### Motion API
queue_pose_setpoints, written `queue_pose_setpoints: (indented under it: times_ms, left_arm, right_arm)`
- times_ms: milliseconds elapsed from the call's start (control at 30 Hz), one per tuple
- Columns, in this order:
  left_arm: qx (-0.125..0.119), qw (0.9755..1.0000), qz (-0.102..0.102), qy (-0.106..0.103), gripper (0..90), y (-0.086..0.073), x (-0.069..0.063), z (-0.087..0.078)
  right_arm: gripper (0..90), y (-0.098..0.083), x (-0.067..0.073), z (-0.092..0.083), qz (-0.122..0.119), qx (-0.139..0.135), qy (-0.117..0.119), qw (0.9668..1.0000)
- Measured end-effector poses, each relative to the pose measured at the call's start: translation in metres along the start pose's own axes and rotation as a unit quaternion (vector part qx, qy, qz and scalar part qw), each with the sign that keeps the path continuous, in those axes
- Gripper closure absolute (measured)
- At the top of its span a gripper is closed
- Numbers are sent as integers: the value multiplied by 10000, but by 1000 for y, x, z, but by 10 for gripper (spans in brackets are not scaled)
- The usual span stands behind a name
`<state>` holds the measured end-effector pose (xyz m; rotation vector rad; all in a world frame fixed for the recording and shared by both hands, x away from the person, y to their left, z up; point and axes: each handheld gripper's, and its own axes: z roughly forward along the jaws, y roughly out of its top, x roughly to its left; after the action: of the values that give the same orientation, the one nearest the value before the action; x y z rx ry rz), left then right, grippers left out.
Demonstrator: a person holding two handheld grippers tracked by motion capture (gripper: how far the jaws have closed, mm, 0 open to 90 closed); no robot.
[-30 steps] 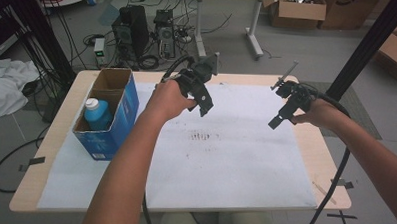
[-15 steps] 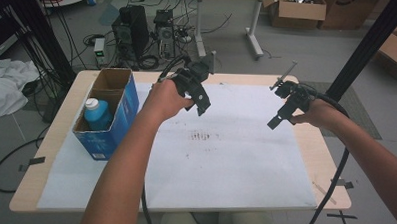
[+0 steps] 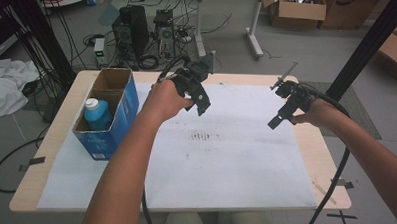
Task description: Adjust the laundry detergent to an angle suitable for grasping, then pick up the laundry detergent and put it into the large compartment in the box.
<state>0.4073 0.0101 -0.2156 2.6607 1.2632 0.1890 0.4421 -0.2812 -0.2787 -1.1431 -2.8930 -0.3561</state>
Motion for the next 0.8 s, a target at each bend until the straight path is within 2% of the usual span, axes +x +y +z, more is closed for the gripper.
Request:
queue_pose_setpoints:
  times_ms: [267,800]
  left_arm:
    - [-43,10000,-38,21,241,-4,1,-3]
    - [-15,10000,-16,17,241,-1,0,0]
  right_arm:
    - [202,1,6,-4,-13,-15,-14,10000]
    - [201,2,3,-5,3,-18,-28,10000]
